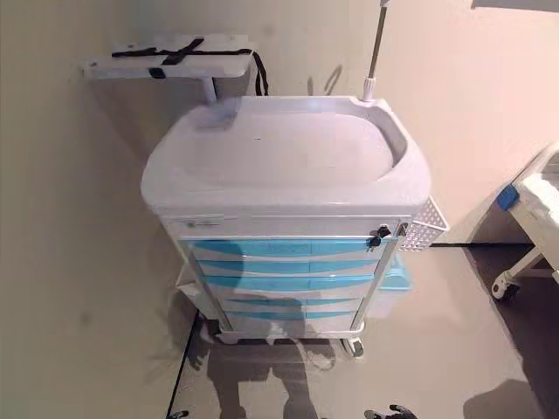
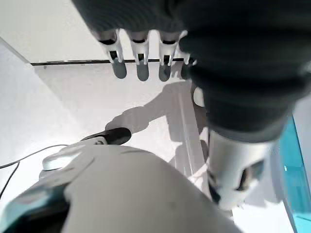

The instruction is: Open the drawer and pick up the medicine

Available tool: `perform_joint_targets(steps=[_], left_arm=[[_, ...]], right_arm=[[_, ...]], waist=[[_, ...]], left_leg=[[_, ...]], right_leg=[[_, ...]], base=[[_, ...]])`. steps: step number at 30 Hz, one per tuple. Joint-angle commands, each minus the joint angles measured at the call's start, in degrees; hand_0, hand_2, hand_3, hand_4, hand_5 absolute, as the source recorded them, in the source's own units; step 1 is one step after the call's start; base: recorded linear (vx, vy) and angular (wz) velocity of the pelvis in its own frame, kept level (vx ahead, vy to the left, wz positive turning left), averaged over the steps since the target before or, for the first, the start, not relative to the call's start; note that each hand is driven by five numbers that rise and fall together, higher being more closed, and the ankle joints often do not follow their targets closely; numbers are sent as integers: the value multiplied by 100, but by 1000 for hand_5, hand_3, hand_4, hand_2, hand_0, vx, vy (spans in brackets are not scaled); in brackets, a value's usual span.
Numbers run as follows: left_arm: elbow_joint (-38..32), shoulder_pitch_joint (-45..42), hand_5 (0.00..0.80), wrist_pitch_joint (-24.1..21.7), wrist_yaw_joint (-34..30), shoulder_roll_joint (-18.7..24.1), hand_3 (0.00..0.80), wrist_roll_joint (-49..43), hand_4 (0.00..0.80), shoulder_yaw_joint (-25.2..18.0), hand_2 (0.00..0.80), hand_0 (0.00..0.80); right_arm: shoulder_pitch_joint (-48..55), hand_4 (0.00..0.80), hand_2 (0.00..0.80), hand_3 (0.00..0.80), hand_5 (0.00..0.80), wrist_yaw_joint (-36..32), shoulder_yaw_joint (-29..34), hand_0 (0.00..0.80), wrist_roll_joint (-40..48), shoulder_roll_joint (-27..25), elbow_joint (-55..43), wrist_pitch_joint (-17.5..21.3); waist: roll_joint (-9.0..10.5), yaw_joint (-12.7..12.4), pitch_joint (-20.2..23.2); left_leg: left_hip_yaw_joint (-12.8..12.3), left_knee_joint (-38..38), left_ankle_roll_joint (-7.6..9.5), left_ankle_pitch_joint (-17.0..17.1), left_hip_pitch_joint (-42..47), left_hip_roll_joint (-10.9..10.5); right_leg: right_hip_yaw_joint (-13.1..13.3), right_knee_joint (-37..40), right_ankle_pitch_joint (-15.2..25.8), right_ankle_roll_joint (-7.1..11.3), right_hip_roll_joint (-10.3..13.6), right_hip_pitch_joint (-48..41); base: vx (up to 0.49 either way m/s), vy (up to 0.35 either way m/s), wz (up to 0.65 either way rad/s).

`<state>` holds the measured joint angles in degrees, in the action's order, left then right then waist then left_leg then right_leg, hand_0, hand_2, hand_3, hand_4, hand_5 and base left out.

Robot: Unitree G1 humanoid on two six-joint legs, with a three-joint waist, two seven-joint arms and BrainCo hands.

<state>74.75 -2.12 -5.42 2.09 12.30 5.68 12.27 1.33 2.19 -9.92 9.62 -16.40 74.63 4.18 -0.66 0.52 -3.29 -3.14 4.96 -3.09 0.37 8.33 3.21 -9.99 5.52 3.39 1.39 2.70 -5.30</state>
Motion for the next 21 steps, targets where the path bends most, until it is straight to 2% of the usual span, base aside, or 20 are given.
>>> perform_joint_targets(steps=[1, 21], left_arm=[[164, 347, 0, -42, -30, 75, 0, -57, 0, 12, 0, 0], [174, 373, 0, -21, -52, 76, 0, 90, 0, -71, 0, 0]], right_arm=[[-379, 0, 0, 0, 0, -14, -195, 0, -118, 35, 170, -11], [-352, 0, 0, 0, 0, 8, -161, 0, -137, -8, 169, -14]], waist=[[268, -61, -59], [255, -13, -131]], left_leg=[[-12, 4, -23, -61, -107, -258], [-35, 4, -5, -96, -105, -268]], right_leg=[[-95, -52, -101, 659, 255, -205], [-100, -71, -112, 663, 269, -188]], base=[[0, 0, 0], [0, 0, 0]])
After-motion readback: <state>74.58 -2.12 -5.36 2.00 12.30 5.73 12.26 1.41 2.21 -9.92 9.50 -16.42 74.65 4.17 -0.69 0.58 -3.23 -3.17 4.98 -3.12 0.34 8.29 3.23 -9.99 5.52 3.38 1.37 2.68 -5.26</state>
